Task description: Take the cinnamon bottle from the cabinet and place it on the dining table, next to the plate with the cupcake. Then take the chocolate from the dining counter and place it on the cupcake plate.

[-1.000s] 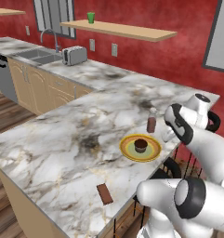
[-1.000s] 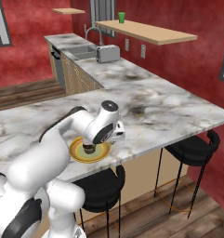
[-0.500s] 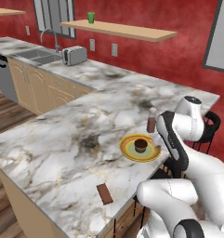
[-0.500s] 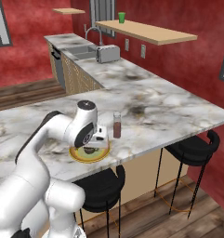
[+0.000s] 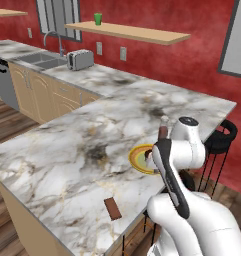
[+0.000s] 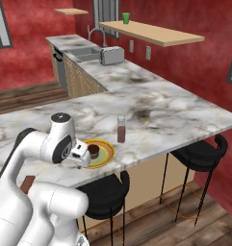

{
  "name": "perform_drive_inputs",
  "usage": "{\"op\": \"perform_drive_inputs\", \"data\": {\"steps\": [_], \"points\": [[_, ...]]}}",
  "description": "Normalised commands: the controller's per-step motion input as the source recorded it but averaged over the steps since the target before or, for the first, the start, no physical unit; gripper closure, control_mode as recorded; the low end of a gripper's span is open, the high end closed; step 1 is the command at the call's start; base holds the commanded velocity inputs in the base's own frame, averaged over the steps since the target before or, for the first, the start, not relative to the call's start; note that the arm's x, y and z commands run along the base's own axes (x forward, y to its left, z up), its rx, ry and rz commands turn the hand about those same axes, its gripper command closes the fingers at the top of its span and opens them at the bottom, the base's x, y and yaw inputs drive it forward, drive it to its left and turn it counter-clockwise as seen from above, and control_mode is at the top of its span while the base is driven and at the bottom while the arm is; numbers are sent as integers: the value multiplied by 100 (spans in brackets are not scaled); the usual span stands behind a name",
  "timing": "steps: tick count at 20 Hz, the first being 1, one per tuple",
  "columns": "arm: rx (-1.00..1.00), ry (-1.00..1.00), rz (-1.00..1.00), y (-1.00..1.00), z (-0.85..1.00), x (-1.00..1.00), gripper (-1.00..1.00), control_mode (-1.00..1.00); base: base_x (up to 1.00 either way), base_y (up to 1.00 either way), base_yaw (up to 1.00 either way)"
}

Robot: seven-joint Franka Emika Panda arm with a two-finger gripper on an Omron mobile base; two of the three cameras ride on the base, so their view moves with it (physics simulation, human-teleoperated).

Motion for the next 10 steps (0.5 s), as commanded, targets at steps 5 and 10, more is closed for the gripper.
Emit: {"op": "perform_drive_inputs", "data": {"steps": [5,10], "points": [[0,10,-15,77,-19,-15,-100,-100,0,0,0],[-2,8,-16,79,-15,-2,-100,-100,0,0,0]]}}
